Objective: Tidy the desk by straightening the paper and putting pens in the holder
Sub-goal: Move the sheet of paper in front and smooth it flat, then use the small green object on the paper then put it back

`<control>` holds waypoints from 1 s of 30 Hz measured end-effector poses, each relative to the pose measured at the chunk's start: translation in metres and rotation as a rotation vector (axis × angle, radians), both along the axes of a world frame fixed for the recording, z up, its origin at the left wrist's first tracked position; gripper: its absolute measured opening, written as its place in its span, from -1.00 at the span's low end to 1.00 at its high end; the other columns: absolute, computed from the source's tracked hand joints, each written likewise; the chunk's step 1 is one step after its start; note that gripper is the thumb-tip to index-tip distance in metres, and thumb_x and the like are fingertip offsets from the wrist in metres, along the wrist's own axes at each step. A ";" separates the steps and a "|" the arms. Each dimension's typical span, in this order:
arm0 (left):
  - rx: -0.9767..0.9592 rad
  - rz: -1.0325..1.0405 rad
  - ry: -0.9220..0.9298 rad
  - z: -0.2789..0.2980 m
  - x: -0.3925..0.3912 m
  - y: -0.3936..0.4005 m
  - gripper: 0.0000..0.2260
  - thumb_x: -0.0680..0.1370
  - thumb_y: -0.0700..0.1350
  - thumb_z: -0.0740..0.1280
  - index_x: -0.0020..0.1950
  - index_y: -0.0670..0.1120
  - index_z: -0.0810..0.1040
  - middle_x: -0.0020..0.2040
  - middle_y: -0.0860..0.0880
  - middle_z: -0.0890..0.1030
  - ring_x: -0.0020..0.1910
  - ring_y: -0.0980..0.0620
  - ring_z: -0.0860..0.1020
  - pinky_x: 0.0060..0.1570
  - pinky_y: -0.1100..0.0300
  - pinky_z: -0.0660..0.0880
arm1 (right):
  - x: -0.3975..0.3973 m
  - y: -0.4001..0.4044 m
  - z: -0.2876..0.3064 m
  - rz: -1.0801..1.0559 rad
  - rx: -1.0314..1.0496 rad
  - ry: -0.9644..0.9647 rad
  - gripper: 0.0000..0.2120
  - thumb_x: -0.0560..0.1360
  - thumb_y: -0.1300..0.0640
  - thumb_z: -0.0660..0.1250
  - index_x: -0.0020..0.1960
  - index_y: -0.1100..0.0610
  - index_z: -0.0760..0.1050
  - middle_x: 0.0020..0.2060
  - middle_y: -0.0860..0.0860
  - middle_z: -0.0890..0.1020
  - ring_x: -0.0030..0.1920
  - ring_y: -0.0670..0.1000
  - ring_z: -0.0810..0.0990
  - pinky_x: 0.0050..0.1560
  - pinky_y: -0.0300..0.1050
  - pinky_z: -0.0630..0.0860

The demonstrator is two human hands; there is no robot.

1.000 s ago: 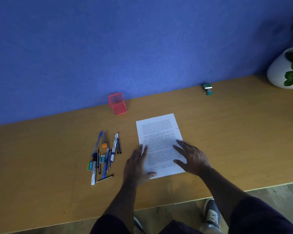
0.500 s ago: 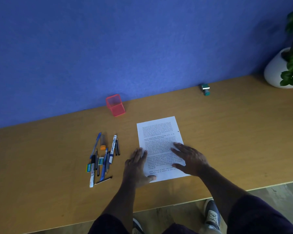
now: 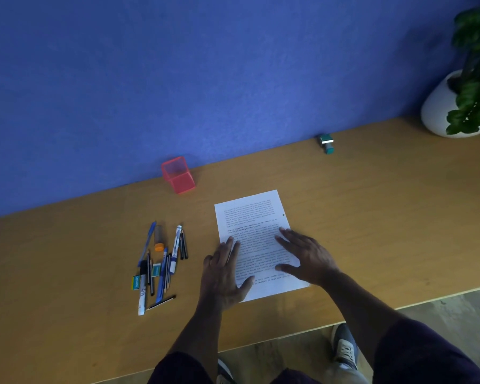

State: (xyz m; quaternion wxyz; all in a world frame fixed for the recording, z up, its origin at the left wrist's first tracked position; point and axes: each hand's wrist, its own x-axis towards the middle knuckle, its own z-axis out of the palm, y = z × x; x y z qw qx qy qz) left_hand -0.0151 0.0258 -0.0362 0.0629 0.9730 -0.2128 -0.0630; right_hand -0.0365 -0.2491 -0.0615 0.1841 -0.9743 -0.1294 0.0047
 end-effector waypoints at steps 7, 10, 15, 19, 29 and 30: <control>-0.102 -0.066 -0.074 0.009 0.038 -0.075 -0.42 0.56 0.18 0.25 0.52 -0.04 0.30 0.47 -0.04 0.42 0.38 -0.04 0.45 0.33 0.04 0.45 | 0.024 -0.020 0.014 -0.334 0.035 -0.008 -0.37 0.49 -0.21 0.34 0.46 0.06 0.35 0.44 0.02 0.42 0.40 0.08 0.42 0.28 0.08 0.49; -0.124 -0.125 -0.109 0.015 0.060 -0.118 -0.48 0.57 0.10 0.29 0.48 -0.07 0.37 0.39 -0.08 0.50 0.28 -0.06 0.52 0.18 0.06 0.53 | 0.039 -0.035 0.019 -0.453 0.063 -0.013 -0.43 0.50 -0.09 0.36 0.44 0.08 0.37 0.40 0.04 0.45 0.37 0.10 0.45 0.26 0.06 0.50; -0.214 -0.164 -0.123 0.029 0.091 -0.180 -0.61 0.56 -0.04 0.31 0.36 -0.13 0.48 0.26 -0.10 0.58 0.10 -0.13 0.61 -0.01 0.03 0.54 | 0.069 -0.058 0.034 -0.537 0.067 -0.041 -0.51 0.49 0.04 0.39 0.38 0.12 0.43 0.31 0.06 0.52 0.27 0.13 0.51 0.19 0.03 0.53; -0.274 -0.167 -0.049 0.035 0.125 -0.235 -0.56 0.57 -0.06 0.31 0.44 -0.09 0.40 0.33 -0.09 0.54 0.20 -0.13 0.57 0.11 0.00 0.53 | 0.099 -0.092 0.043 -0.569 0.056 -0.070 -0.53 0.46 0.07 0.40 0.35 0.14 0.48 0.30 0.10 0.53 0.28 0.15 0.49 0.21 0.04 0.50; -0.600 0.145 0.081 0.020 0.211 -0.329 -0.71 0.60 -0.02 0.32 0.26 -0.14 0.56 0.20 -0.12 0.61 0.17 -0.10 0.57 0.05 0.03 0.57 | 0.180 -0.158 0.039 -0.726 0.140 -0.175 -0.77 0.50 0.11 0.34 0.05 0.22 0.63 0.03 0.18 0.64 0.05 0.22 0.59 0.00 0.00 0.54; -0.646 0.190 0.091 0.017 0.218 -0.334 -0.74 0.60 -0.02 0.32 0.18 -0.16 0.59 0.13 -0.13 0.64 0.12 -0.12 0.59 0.01 0.01 0.56 | 0.189 -0.162 0.037 -0.763 0.164 -0.174 -0.78 0.50 0.11 0.33 0.02 0.23 0.63 -0.01 0.18 0.64 0.00 0.23 0.60 -0.05 -0.01 0.54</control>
